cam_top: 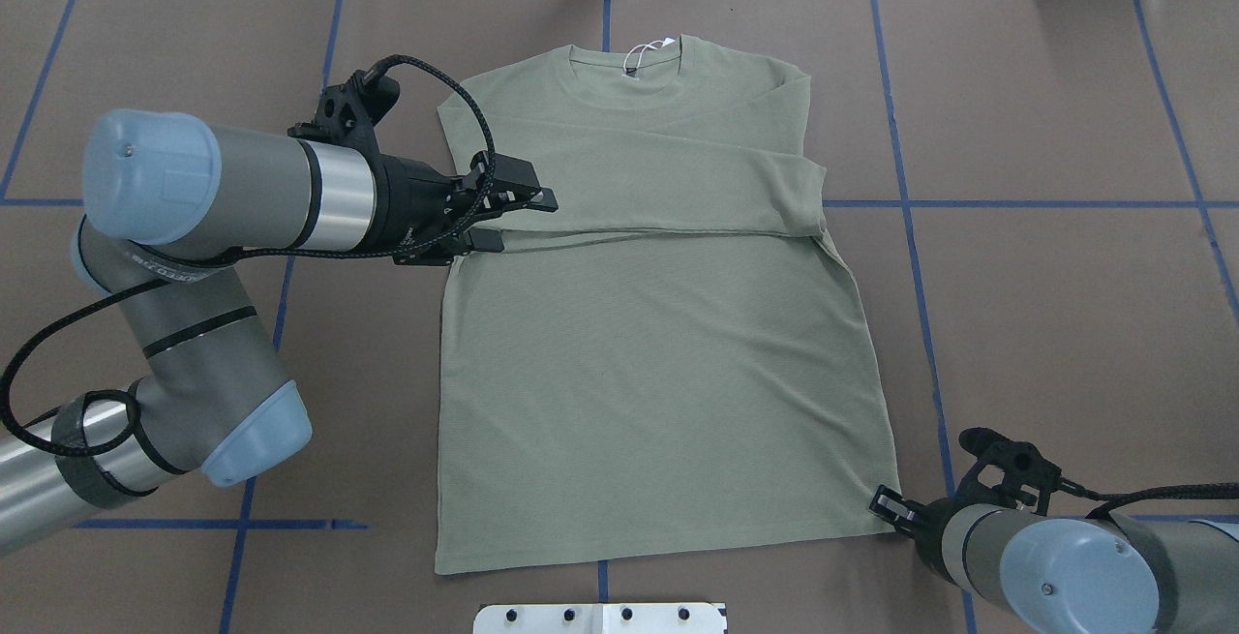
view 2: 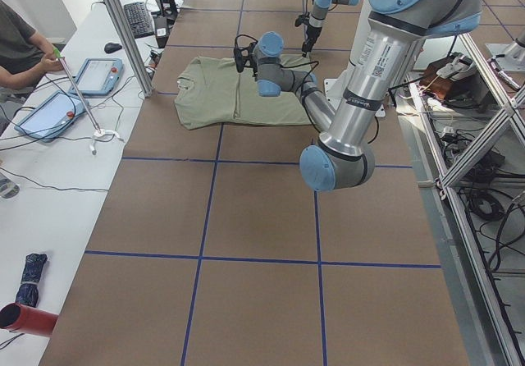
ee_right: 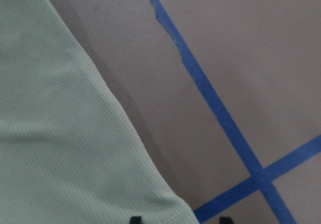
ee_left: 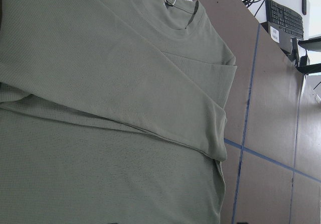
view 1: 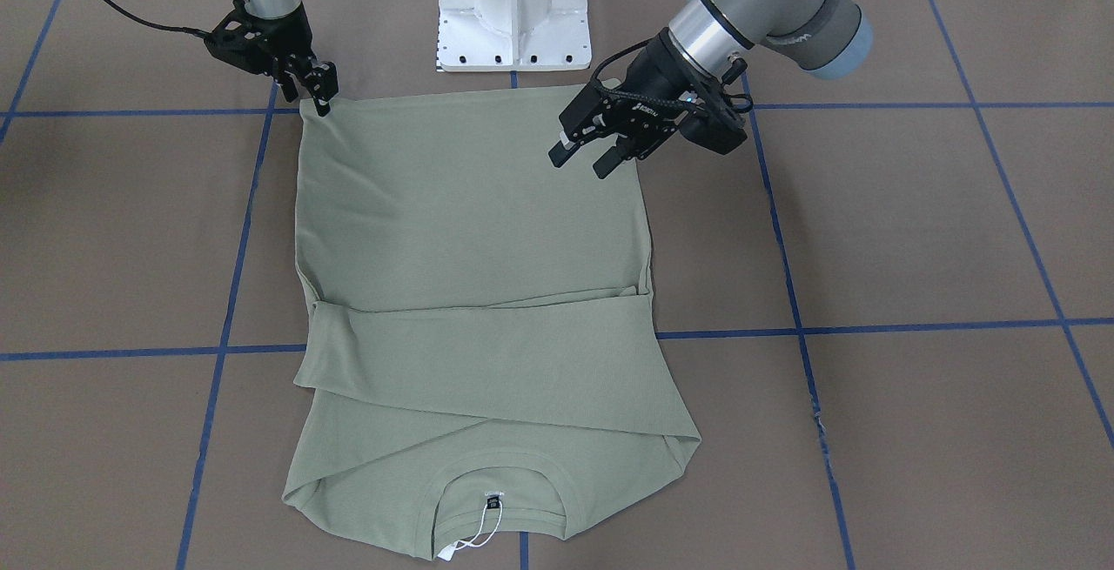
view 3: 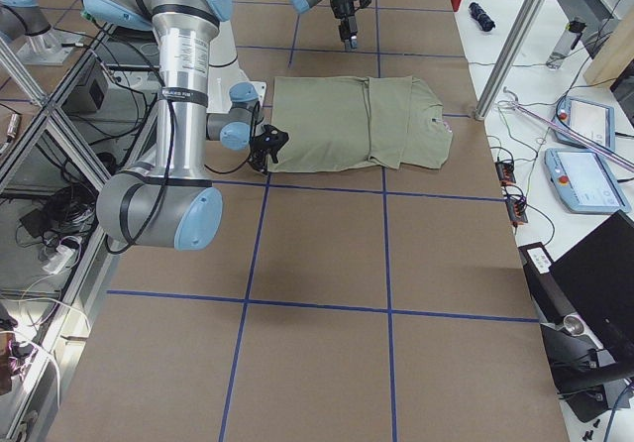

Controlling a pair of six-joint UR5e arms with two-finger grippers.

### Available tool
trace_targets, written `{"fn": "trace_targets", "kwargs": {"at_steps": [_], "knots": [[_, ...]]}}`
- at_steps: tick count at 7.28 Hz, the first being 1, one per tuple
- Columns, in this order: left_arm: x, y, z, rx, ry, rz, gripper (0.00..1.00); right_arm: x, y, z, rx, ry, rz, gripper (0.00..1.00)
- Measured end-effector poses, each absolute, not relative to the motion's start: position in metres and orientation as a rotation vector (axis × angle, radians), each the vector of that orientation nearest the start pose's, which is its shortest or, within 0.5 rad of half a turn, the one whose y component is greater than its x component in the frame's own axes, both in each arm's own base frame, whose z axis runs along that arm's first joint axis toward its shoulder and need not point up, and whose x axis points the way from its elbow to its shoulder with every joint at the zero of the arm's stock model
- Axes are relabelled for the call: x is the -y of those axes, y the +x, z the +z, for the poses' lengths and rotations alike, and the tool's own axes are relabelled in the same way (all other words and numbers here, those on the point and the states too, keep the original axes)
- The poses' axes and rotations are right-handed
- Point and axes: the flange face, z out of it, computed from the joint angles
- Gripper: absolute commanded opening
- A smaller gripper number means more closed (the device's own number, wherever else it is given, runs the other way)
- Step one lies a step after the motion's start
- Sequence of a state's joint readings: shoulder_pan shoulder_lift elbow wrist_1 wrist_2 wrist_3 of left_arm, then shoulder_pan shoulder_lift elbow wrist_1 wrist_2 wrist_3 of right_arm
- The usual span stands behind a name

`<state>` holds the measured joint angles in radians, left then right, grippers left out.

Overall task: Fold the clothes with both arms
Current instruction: 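Release the sleeve with the left gripper while the right gripper moves to the hem, then move the left gripper to the hem corner nearest the robot and grasp it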

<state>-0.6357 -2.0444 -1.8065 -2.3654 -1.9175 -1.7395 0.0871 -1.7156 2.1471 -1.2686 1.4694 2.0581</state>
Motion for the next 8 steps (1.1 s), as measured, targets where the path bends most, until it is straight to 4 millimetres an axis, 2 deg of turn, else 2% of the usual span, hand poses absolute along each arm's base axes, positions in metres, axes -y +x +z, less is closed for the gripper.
{"fn": "trace_targets", "kwargs": {"at_steps": [2, 4, 5, 6, 7, 8], "knots": [[0.432, 0.419, 0.193, -1.514, 0.068, -0.388, 0.83, 0.177, -0.422, 0.425, 0.75, -0.061, 0.585, 0.0], [0.428, 0.42, 0.201, -1.497, 0.026, -0.423, 0.83, 0.172, -0.414, 0.397, 0.8, -0.084, 0.575, 0.0], [0.417, 0.42, 0.215, -1.451, -0.009, -0.443, 0.83, 0.171, -0.409, 0.386, 0.821, -0.092, 0.572, 0.0], [0.393, 0.426, 0.231, -1.384, -0.051, -0.447, 0.83, 0.171, -0.406, 0.38, 0.831, -0.096, 0.571, 0.0], [0.353, 0.436, 0.245, -1.307, -0.086, -0.447, 0.81, 0.171, -0.405, 0.375, 0.839, -0.098, 0.571, 0.0], [0.303, 0.455, 0.257, -1.233, -0.103, -0.454, 0.8, 0.171, -0.403, 0.373, 0.843, -0.099, 0.571, 0.0]]}}
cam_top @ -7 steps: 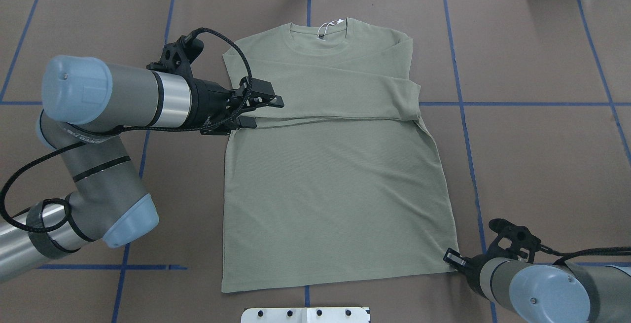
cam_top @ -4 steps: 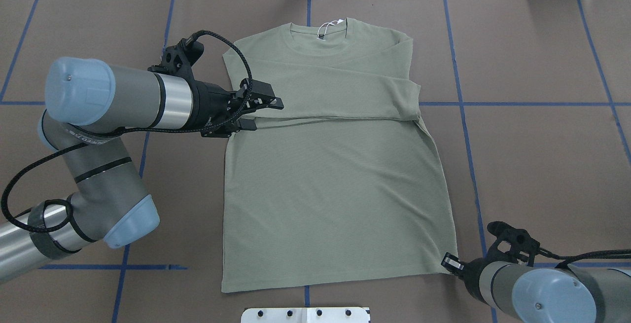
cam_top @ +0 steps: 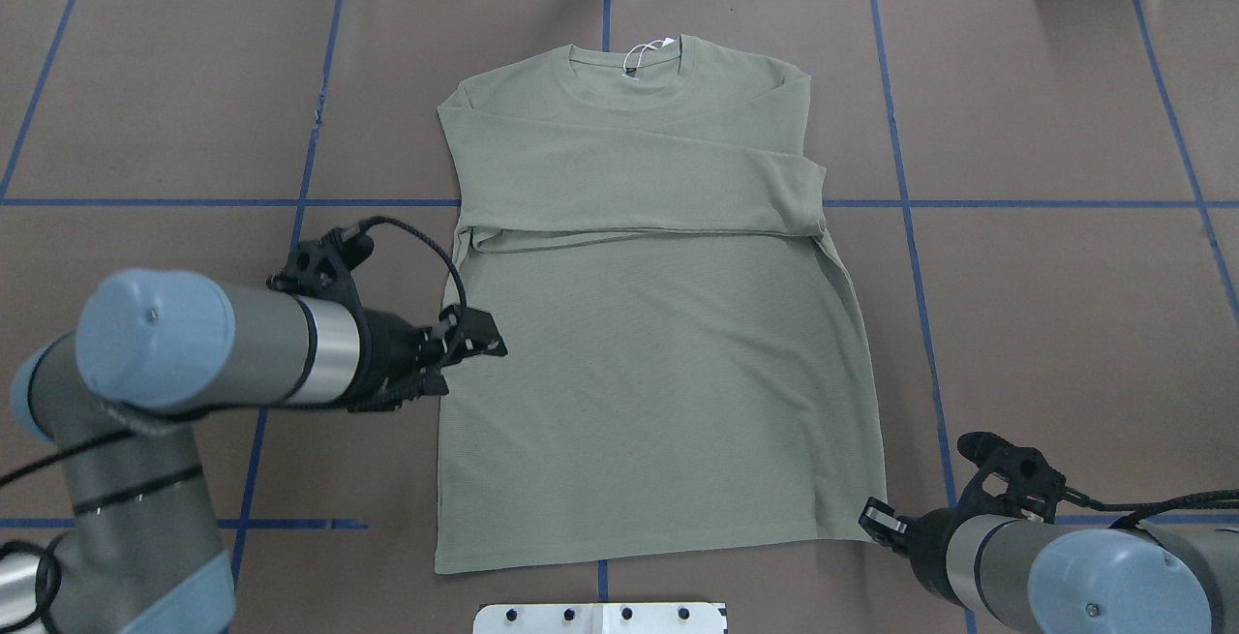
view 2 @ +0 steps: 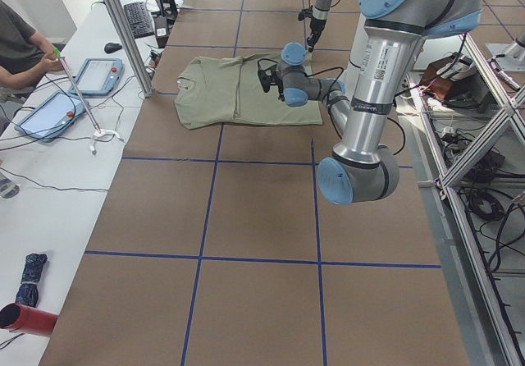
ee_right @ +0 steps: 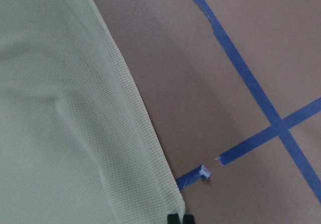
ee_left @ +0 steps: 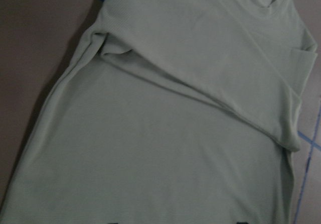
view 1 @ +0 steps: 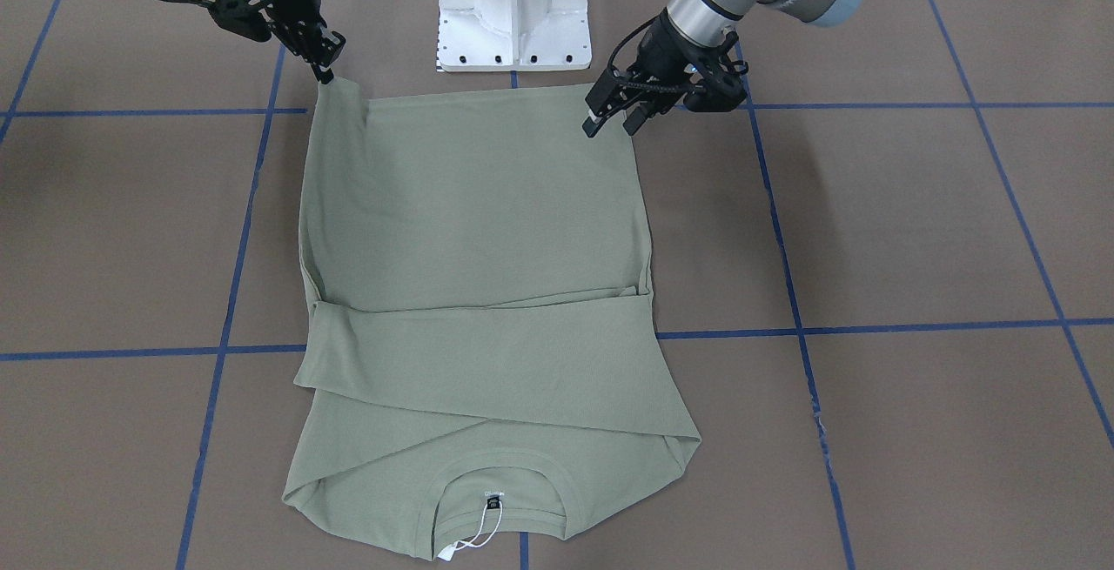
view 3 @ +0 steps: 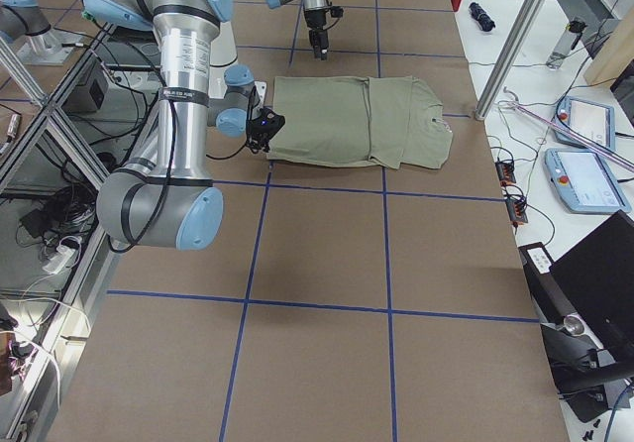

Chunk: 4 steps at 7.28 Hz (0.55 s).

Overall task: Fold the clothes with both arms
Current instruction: 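Move the left gripper to the hem corner nearest the robot and grasp it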

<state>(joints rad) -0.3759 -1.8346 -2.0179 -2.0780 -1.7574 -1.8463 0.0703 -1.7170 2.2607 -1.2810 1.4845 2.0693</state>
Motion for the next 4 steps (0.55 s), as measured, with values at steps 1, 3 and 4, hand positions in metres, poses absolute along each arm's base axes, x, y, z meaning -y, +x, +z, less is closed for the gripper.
{"fn": "trace_targets", "kwargs": {"at_steps": [1, 3, 4], "knots": [[0.259, 0.474, 0.273, -1.166, -0.111, -0.462, 0.79, 0.171, -0.402, 0.373, 0.843, -0.098, 0.571, 0.0], [0.211, 0.495, 0.302, -1.088, -0.117, -0.466, 0.78, 0.171, -0.401, 0.374, 0.839, -0.097, 0.571, 0.0], [0.203, 0.501, 0.31, -1.068, -0.119, -0.464, 0.77, 0.171, -0.401, 0.375, 0.837, -0.096, 0.571, 0.0]]}}
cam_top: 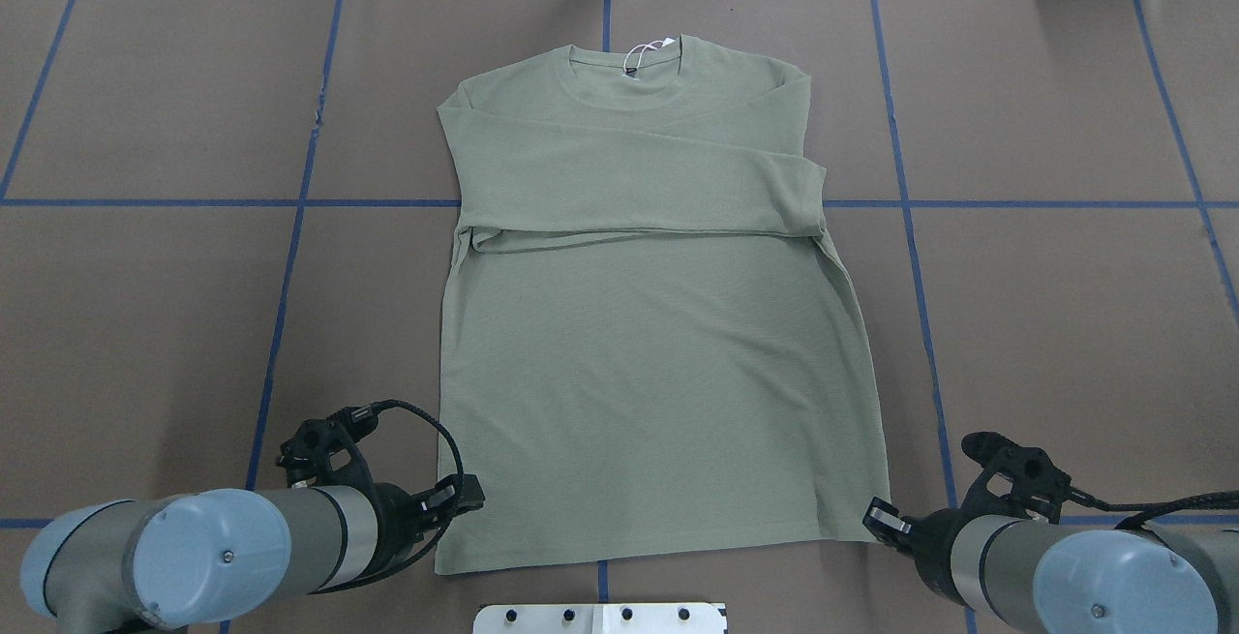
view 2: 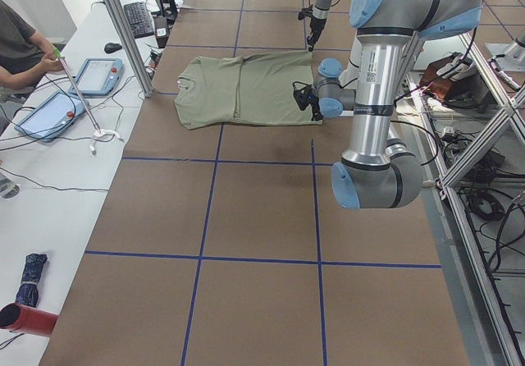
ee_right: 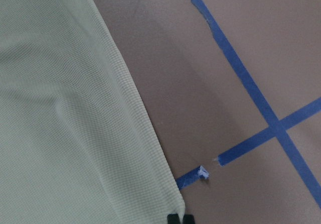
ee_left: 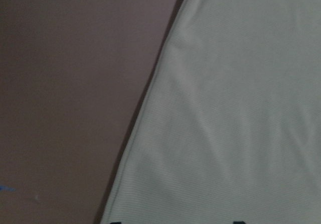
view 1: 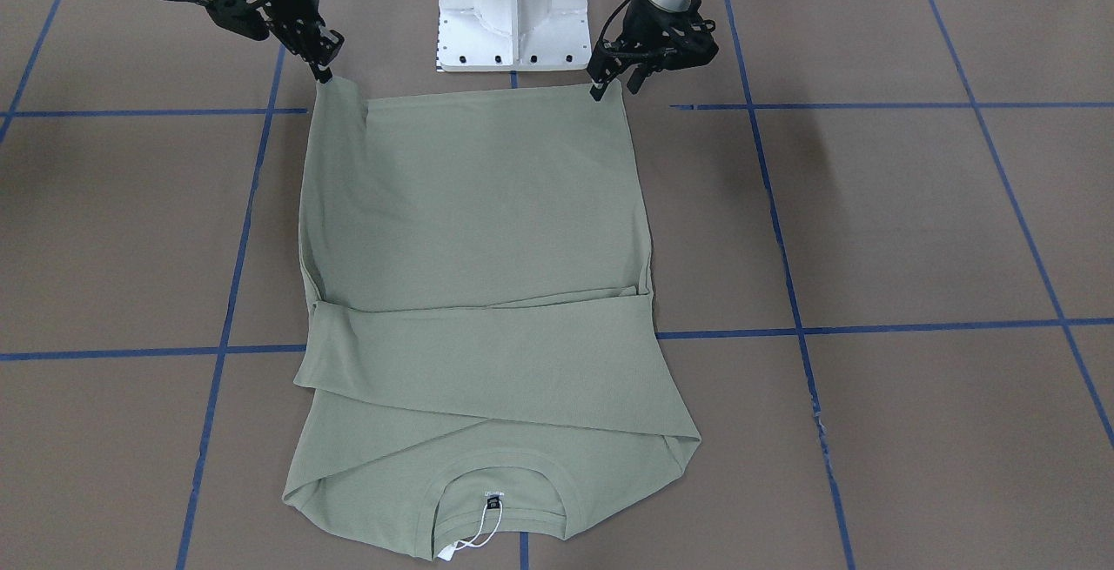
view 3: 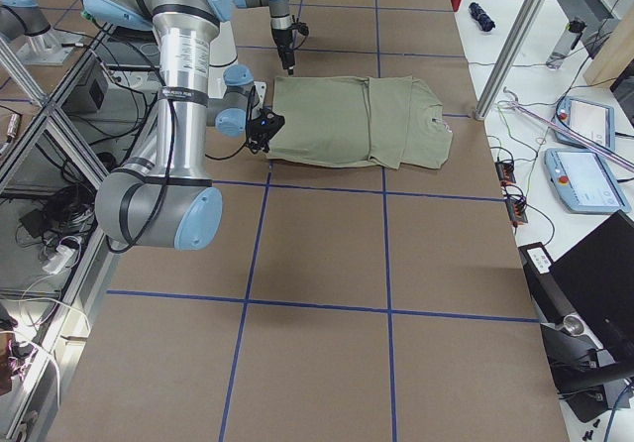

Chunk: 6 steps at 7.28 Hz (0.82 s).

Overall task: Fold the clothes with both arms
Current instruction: 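Move the left gripper to the hem corner nearest the robot and grasp it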

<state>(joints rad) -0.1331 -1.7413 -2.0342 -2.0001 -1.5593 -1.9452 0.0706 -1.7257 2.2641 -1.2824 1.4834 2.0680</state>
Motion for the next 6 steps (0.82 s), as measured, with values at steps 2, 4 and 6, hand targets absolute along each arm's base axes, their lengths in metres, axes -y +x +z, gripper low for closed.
{"fn": "trace_targets", "kwargs": {"at_steps": [2, 4, 6], "knots": [[0.188, 0.511, 0.32, -1.043, -0.129, -0.446, 0.7, 0.17, -0.4, 0.376, 0.836, -0.096, 0.57, 0.0], [0.183, 0.515, 0.324, -1.034, -0.133, -0.438, 0.46, 0.17, -0.4, 0.376, 0.836, -0.096, 0.57, 0.0], [0.182, 0.517, 0.326, -1.027, -0.143, -0.453, 0.0, 0.17, -0.401, 0.376, 0.836, -0.096, 0.569, 0.0]]}}
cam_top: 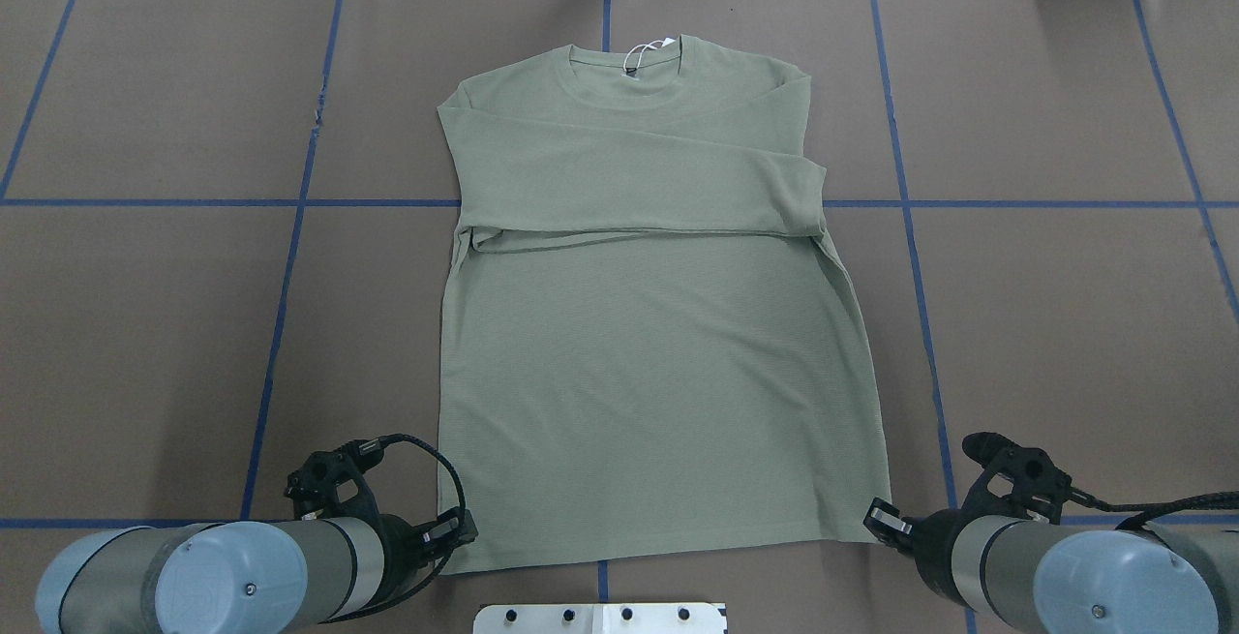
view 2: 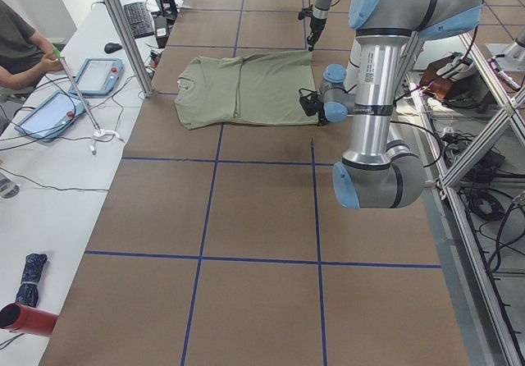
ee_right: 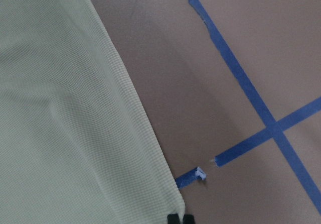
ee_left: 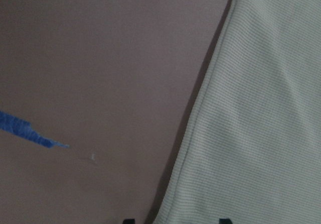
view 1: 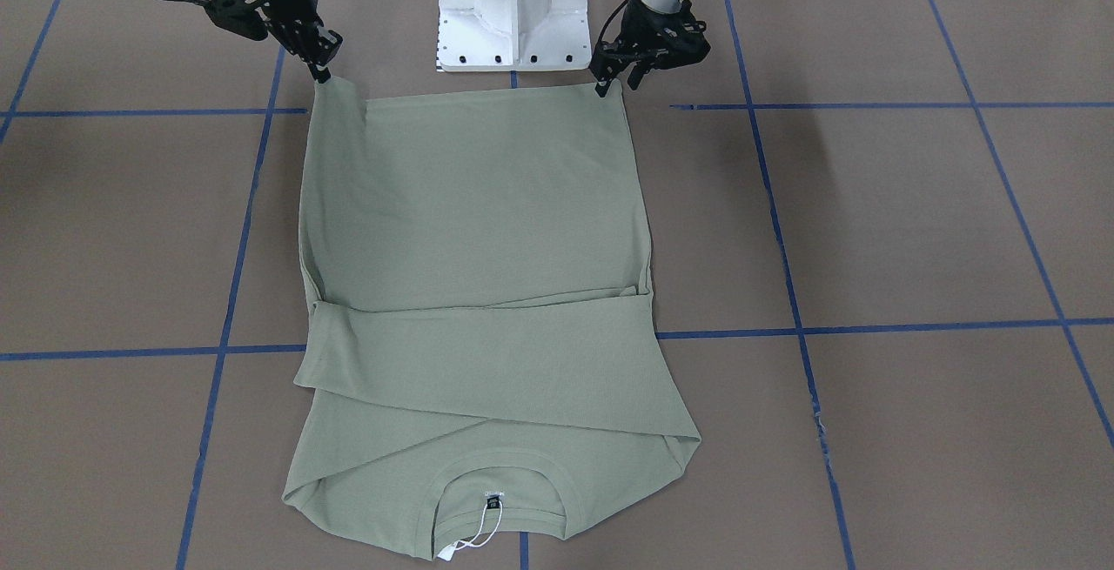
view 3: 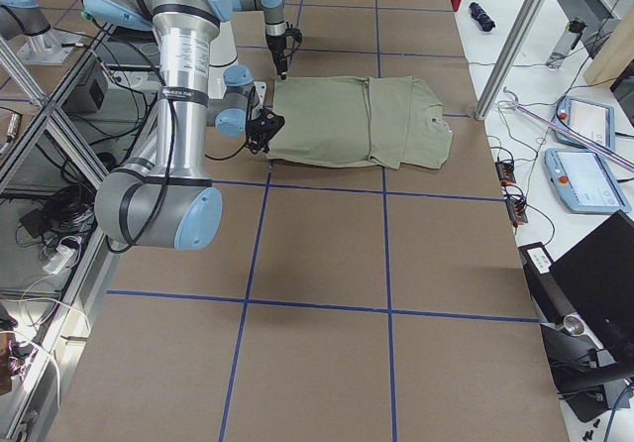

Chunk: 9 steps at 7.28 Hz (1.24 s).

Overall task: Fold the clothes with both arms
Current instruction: 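Move the left gripper to the hem corner nearest the robot and grasp it, then lift both hem corners and fold them toward the collar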

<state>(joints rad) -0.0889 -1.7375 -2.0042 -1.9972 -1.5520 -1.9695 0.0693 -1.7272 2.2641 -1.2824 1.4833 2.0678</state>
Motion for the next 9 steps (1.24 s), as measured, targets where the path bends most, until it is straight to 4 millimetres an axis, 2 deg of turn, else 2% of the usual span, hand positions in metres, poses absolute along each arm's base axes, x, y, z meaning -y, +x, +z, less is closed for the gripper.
{"fn": "trace_targets", "kwargs": {"at_steps": [3, 4, 5, 7, 8, 9], "knots": [[0.177, 0.521, 0.33, -1.017, -0.156, -0.464, 0.0, 0.17, -0.401, 0.375, 0.836, -0.097, 0.568, 0.0], [0.176, 0.518, 0.325, -1.028, -0.16, -0.462, 0.0, 0.169, -0.4, 0.372, 0.844, -0.099, 0.567, 0.0], [0.175, 0.505, 0.313, -1.054, -0.166, -0.46, 0.0, 0.168, -0.395, 0.362, 0.864, -0.105, 0.564, 0.0], [0.171, 0.45, 0.293, -1.108, -0.18, -0.456, 0.0, 0.16, -0.38, 0.334, 0.907, -0.132, 0.543, 0.0], [0.169, 0.429, 0.29, -1.114, -0.187, -0.46, 0.0, 0.151, -0.374, 0.323, 0.914, -0.147, 0.521, 0.0], [0.164, 0.415, 0.29, -1.114, -0.203, -0.469, 0.0, 0.138, -0.368, 0.314, 0.912, -0.164, 0.491, 0.0]]}}
